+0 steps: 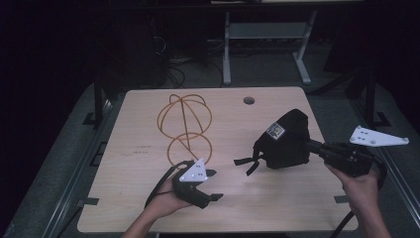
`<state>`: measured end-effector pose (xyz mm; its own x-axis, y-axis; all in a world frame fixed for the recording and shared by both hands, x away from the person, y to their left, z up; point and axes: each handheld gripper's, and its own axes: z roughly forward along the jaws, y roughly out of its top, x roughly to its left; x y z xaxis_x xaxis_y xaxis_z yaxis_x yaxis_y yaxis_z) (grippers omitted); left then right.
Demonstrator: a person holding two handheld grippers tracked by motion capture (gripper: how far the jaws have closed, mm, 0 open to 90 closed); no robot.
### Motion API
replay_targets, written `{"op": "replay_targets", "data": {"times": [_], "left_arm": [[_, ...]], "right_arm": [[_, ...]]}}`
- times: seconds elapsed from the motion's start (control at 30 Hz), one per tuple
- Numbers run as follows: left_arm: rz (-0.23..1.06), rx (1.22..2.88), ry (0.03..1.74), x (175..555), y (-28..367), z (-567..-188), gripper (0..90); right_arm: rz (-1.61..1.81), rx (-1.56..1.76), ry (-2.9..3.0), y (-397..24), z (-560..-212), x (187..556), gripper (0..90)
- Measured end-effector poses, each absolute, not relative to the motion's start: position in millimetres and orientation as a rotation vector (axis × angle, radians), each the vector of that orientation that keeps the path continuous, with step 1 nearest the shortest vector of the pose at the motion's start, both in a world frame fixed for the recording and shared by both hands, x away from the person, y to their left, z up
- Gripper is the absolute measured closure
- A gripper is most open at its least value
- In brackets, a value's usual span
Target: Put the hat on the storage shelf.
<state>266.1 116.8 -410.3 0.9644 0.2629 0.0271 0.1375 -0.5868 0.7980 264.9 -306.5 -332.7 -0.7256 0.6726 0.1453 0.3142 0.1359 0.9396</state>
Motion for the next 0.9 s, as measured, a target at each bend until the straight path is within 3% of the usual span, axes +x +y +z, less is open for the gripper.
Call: {"op": "replay_targets", "data": {"times": [0.9], "left_arm": [[0.186, 2.228, 0.269, 264, 118, -423, 26.0]], "right_arm": [[1.63, 0.852, 2.153, -283, -289, 286, 86.1]]}}
